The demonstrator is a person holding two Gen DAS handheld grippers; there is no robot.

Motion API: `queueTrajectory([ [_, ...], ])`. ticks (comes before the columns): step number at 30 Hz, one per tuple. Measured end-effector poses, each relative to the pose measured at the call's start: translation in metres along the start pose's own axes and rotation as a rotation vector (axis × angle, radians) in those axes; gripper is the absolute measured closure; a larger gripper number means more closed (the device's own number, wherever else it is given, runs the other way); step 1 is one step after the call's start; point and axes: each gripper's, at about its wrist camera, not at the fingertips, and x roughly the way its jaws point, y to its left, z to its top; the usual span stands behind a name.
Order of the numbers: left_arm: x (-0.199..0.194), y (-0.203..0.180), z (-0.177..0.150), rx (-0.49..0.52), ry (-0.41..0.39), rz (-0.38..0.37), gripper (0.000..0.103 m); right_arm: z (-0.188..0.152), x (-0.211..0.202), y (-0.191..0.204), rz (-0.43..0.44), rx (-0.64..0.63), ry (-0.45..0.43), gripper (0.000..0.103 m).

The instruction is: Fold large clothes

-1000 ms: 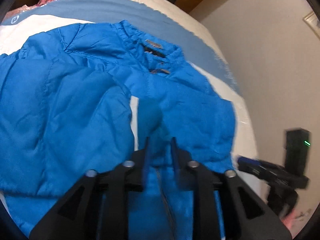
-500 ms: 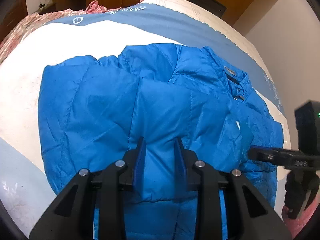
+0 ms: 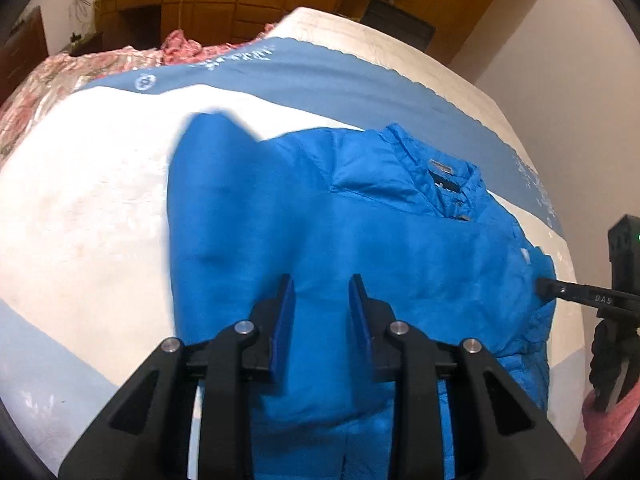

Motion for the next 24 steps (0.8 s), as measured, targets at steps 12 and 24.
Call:
queueTrajectory([
  [12, 0.058, -0.007, 0.000, 0.024, 0.085, 0.036, 0.076, -0.036, -0.017, -0.110, -0.123, 0.201, 0.005, 0.094],
  [24, 0.044, -0.046, 0.028, 0.107, 0.039, 0.030, 0.075, -0.009, -0.049, -0.048, -0.192, 0.047, -0.102, 0.083],
])
